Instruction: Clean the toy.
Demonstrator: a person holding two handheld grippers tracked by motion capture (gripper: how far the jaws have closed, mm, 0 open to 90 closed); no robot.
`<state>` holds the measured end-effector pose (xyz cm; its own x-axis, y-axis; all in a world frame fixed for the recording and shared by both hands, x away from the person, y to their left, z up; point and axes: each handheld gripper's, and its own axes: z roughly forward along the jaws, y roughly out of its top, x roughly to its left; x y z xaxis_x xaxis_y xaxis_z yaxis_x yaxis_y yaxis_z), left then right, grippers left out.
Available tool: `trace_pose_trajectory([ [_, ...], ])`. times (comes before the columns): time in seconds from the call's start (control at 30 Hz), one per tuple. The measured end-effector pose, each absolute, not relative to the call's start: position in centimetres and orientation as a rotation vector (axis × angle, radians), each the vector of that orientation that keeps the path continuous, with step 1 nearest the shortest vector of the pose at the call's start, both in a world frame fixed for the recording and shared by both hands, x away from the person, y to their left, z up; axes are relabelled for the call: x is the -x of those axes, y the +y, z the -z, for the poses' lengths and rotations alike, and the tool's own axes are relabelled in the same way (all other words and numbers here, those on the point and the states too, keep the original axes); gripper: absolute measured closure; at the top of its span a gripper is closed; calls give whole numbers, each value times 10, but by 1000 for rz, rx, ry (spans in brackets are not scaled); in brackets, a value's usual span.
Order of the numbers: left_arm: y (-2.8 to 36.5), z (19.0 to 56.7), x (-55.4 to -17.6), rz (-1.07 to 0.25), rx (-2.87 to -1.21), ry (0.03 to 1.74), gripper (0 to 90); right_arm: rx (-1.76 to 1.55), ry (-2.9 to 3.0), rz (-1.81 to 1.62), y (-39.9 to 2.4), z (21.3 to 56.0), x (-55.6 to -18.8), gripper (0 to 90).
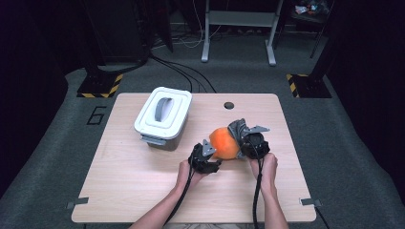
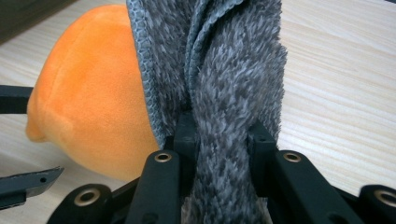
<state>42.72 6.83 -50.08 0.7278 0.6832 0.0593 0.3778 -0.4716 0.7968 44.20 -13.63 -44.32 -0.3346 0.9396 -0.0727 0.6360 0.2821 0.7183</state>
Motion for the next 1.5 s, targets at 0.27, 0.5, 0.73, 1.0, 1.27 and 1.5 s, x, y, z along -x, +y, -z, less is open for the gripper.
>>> trace_pose_trajectory([
  [0.27, 63, 506, -431, -558, -2105, 822, 459, -1428, 2058, -827, -139, 444, -446, 715],
  [0.5, 57, 504, -426, -656, -2113, 791, 453, -1435, 2047, -831, -139, 445, -445, 716],
  [0.73, 59, 502, -426, -632, -2098, 762, 724, -1431, 2044, -839, -142, 444, -444, 722],
  [1.0, 70, 492, -428, -459, -2053, 819, 764, -1326, 2057, -929, -133, 423, -421, 729],
  [1.27, 70, 489, -423, -436, -2066, 801, 765, -1223, 2123, -877, -97, 416, -417, 729],
  [1.5, 71, 492, -425, -421, -2061, 814, 765, -1214, 2135, -817, -91, 425, -422, 732],
])
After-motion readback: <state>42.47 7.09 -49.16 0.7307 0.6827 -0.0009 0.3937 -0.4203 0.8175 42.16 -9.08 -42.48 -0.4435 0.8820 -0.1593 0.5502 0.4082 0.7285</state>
